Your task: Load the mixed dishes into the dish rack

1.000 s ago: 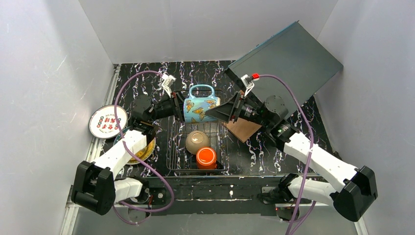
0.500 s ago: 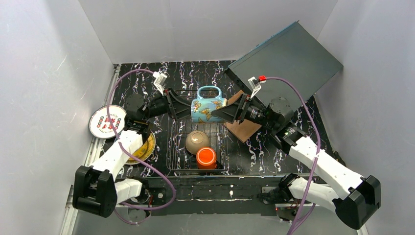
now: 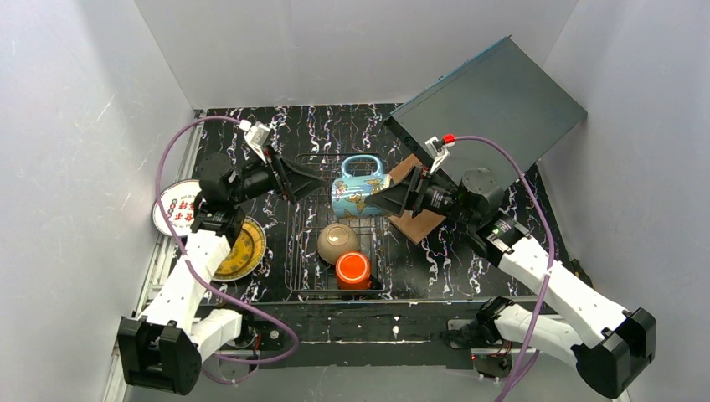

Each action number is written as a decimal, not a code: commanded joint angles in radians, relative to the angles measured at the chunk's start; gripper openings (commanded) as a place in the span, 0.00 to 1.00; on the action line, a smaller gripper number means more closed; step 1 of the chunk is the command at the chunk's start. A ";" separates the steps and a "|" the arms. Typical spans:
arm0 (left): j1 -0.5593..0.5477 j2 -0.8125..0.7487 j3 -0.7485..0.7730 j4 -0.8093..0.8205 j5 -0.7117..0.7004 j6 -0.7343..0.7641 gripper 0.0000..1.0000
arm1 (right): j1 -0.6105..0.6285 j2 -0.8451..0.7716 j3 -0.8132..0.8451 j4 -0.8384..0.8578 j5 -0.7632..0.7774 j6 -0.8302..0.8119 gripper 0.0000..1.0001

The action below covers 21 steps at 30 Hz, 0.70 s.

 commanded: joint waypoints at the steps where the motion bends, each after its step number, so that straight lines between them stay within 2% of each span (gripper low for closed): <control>1: 0.034 -0.098 0.063 -0.284 -0.257 0.224 0.98 | -0.005 -0.026 0.078 0.053 -0.020 -0.026 0.01; 4: 0.035 -0.183 0.071 -0.456 -0.568 0.322 0.98 | 0.007 0.017 0.110 -0.002 -0.068 -0.032 0.01; 7: 0.035 -0.215 0.079 -0.575 -0.845 0.348 0.98 | 0.058 0.048 0.131 -0.050 -0.054 -0.045 0.01; 10: 0.035 -0.218 0.101 -0.652 -1.046 0.353 0.98 | 0.137 0.090 0.165 -0.114 -0.002 -0.057 0.01; 14: 0.035 -0.240 0.097 -0.670 -1.147 0.357 0.98 | 0.263 0.160 0.240 -0.267 0.135 -0.059 0.01; 17: 0.035 -0.238 0.099 -0.675 -1.153 0.355 0.98 | 0.344 0.217 0.294 -0.380 0.281 -0.038 0.01; 21: 0.035 -0.244 0.094 -0.671 -1.142 0.347 0.98 | 0.423 0.288 0.325 -0.424 0.379 0.003 0.01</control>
